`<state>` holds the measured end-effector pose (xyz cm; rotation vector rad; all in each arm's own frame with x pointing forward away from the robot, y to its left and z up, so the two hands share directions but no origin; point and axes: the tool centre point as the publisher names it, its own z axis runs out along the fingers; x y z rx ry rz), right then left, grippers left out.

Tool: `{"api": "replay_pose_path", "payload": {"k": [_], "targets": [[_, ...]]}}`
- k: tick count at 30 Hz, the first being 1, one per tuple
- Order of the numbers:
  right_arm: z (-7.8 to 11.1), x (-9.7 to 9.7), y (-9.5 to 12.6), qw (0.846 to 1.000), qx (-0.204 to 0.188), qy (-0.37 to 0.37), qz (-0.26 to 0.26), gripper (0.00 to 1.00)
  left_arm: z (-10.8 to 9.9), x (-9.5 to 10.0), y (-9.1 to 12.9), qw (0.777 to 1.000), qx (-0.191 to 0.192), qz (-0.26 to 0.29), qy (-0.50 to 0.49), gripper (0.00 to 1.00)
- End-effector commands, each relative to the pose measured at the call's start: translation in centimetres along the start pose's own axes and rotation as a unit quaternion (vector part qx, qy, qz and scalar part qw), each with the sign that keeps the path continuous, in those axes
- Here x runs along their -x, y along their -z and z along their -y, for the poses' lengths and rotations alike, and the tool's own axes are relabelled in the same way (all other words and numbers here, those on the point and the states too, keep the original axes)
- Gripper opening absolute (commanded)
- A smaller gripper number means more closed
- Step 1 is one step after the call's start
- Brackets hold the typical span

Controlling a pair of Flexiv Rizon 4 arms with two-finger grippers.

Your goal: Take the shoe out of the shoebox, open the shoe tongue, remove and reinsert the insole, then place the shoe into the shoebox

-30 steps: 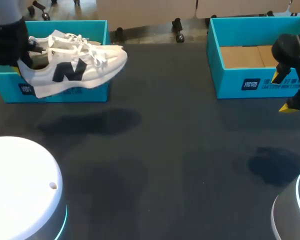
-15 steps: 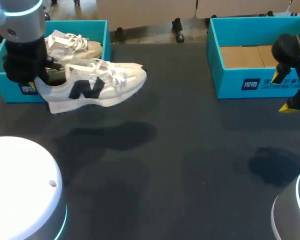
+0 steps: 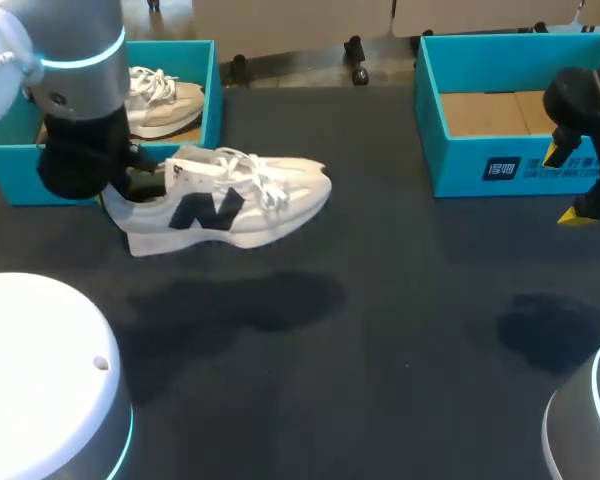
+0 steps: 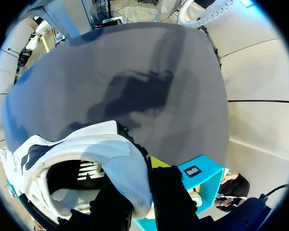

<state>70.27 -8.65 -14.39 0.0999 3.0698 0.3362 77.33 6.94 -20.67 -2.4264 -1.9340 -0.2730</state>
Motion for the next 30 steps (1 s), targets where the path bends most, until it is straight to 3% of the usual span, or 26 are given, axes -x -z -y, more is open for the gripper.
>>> {"api": "replay_pose_path", "payload": {"k": [1,13,30], "targets": [[-0.1,0.1,0.0,1.0,-0.001,0.0,-0.002,1.0,1.3,1.2,0.2,1.0,0.011,-0.003,-0.002,0.0],[-0.1,0.1,0.0,1.0,-0.001,0.0,-0.002,1.0,2.7,5.3,-0.8,1.0,0.009,-0.011,-0.005,0.0],[-0.1,0.1,0.0,1.0,-0.001,0.0,-0.002,1.0,3.1,10.1,-5.5,0.999,0.009,-0.039,-0.032,0.0]]}}
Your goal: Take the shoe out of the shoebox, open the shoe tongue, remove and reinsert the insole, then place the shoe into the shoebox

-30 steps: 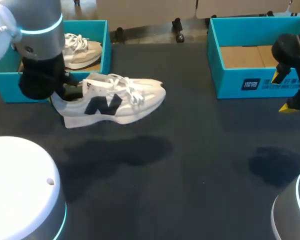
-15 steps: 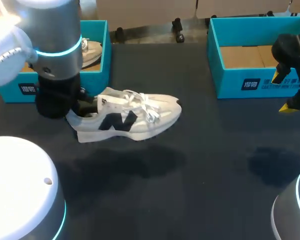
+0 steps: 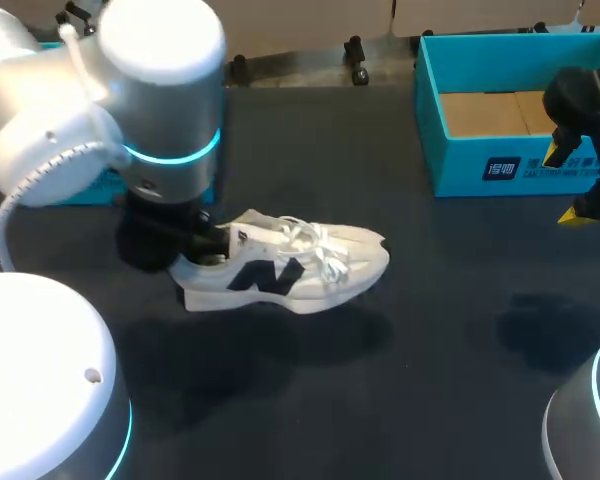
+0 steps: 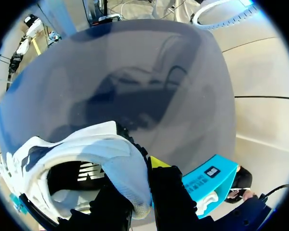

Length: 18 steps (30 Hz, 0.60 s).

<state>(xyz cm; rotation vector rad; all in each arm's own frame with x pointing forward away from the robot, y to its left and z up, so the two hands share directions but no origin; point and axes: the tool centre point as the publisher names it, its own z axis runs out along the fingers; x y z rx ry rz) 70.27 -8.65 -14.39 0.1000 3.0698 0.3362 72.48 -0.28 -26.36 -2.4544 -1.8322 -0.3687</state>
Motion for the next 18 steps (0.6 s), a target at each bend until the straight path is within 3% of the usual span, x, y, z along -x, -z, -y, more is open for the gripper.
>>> {"api": "replay_pose_path", "payload": {"k": [1,18], "targets": [[-0.1,0.1,0.0,1.0,-0.001,0.0,-0.002,1.0,-0.5,1.5,-1.7,1.0,-0.003,-0.006,-0.001,0.0],[-0.1,0.1,0.0,1.0,-0.001,0.0,-0.002,1.0,-1.7,4.4,-7.4,1.0,-0.005,0.001,0.015,0.0]]}}
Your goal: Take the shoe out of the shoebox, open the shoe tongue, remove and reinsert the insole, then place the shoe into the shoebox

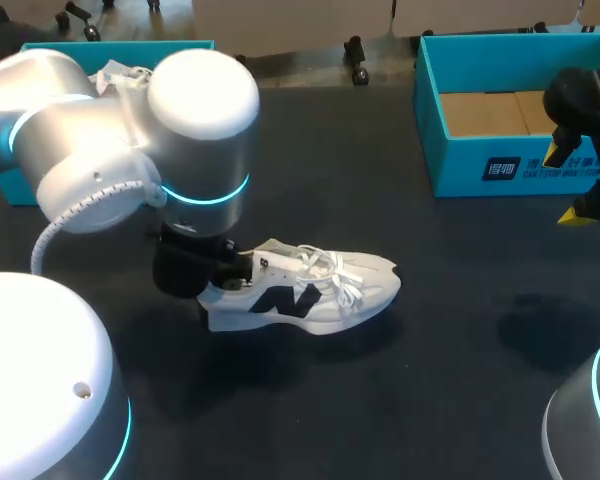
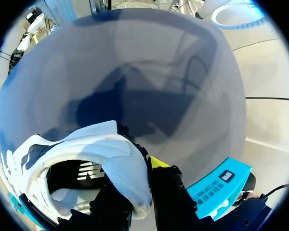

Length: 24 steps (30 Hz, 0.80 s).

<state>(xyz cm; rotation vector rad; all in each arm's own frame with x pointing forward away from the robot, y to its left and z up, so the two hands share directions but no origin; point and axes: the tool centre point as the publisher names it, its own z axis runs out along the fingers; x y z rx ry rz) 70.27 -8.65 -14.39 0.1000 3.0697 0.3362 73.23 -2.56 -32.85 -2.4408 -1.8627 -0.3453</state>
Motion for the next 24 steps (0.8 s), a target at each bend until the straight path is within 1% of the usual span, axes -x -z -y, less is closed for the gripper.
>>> {"api": "replay_pose_path", "payload": {"k": [1,6,9,19,22,23,24], "targets": [[-0.1,0.1,0.0,1.0,-0.001,0.0,-0.002,1.0,-1.0,1.2,-1.6,1.0,-0.002,-0.004,0.008,0.0],[-0.1,0.1,0.0,1.0,-0.001,0.0,-0.002,1.0,-1.3,1.7,-2.7,1.0,0.008,-0.021,0.016,0.0],[-0.1,0.1,0.0,1.0,-0.001,0.0,-0.002,1.0,-1.4,2.1,-3.3,0.999,0.006,-0.028,0.018,0.0],[-0.1,0.1,0.0,1.0,-0.001,0.0,-0.002,1.0,-1.6,2.5,-4.2,0.999,0.002,-0.037,0.02,0.0],[-0.1,0.1,0.0,1.0,-0.001,0.0,-0.002,1.0,-1.7,2.6,-4.3,0.999,0.0,-0.04,0.021,0.15],[-0.1,0.1,0.0,1.0,-0.001,0.0,-0.002,1.0,-1.8,2.6,-4.5,0.999,0.0,-0.042,0.022,0.24],[-0.1,0.1,0.0,1.0,-0.001,0.0,-0.002,1.0,-1.8,2.6,-4.5,0.999,0.0,-0.043,0.021,0.3]]}}
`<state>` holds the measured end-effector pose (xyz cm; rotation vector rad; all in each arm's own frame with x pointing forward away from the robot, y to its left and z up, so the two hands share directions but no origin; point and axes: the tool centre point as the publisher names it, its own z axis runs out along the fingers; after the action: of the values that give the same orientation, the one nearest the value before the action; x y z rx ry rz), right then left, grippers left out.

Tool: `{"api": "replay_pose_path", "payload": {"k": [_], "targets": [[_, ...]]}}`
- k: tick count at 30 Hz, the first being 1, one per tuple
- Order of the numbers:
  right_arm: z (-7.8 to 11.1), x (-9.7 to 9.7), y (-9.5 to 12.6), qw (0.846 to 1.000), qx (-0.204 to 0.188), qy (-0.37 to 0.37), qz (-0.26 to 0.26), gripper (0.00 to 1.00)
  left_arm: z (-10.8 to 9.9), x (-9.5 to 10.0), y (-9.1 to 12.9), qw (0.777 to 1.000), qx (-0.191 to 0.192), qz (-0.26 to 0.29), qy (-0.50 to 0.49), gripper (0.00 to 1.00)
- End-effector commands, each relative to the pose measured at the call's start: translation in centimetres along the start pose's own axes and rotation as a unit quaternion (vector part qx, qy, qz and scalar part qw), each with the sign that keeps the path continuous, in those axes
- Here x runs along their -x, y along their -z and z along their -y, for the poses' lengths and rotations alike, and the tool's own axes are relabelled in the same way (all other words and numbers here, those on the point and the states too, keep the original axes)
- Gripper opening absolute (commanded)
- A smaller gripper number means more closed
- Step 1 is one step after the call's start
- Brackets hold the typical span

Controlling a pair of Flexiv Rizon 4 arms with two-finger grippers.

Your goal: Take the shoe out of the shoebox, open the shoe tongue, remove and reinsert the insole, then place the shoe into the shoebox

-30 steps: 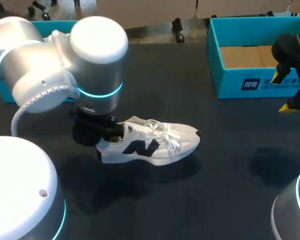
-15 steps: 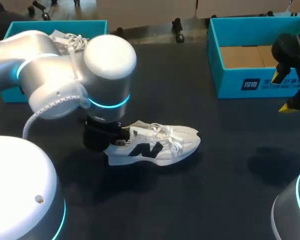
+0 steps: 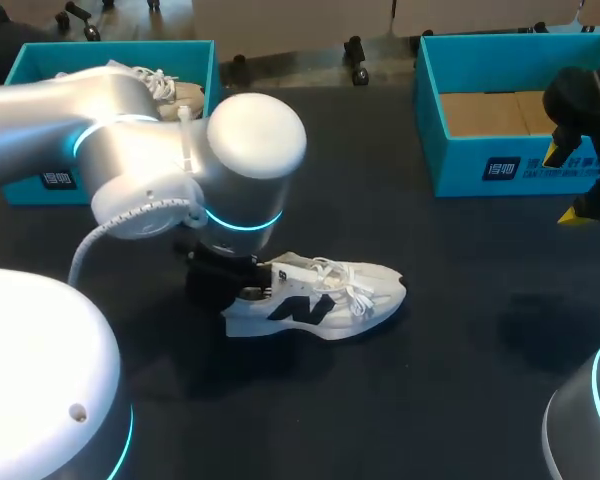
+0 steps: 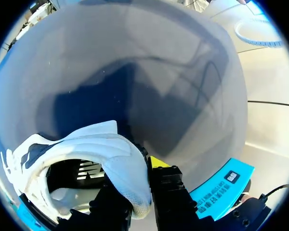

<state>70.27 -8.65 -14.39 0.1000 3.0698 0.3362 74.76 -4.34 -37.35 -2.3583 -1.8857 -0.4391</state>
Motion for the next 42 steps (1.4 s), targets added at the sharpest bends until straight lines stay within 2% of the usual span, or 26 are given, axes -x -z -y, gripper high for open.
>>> {"api": "replay_pose_path", "payload": {"k": [1,2,4,14,16,18,31,42], "targets": [[-0.1,0.1,0.0,1.0,-0.001,0.0,-0.002,1.0,-0.3,0.4,-0.2,1.0,-0.002,-0.005,0.0,0.39],[-0.1,0.1,0.0,1.0,-0.001,0.0,-0.002,1.0,-0.2,0.3,-0.2,1.0,-0.002,-0.006,-0.001,0.58],[-0.1,0.1,0.0,1.0,-0.001,0.0,-0.002,1.0,0.0,0.2,0.0,1.0,-0.002,-0.006,-0.003,0.56],[-0.1,0.1,0.0,1.0,-0.001,0.0,-0.002,1.0,0.2,-1.1,1.8,1.0,-0.019,0.018,0.015,0.78],[-0.1,0.1,0.0,1.0,-0.001,0.0,-0.002,1.0,0.2,-1.3,2.3,0.999,-0.028,0.027,0.022,0.91],[-0.1,0.1,0.0,1.0,-0.001,0.0,-0.002,1.0,0.1,-1.6,2.9,0.998,-0.034,0.036,0.027,1.0],[-0.1,0.1,0.0,1.0,-0.001,0.0,-0.002,1.0,0.3,-1.9,6.8,0.99,-0.071,0.089,0.081,1.0],[-0.1,0.1,0.0,1.0,-0.001,0.0,-0.002,1.0,0.8,-3.4,8.7,0.966,-0.109,0.135,0.191,1.0]]}}
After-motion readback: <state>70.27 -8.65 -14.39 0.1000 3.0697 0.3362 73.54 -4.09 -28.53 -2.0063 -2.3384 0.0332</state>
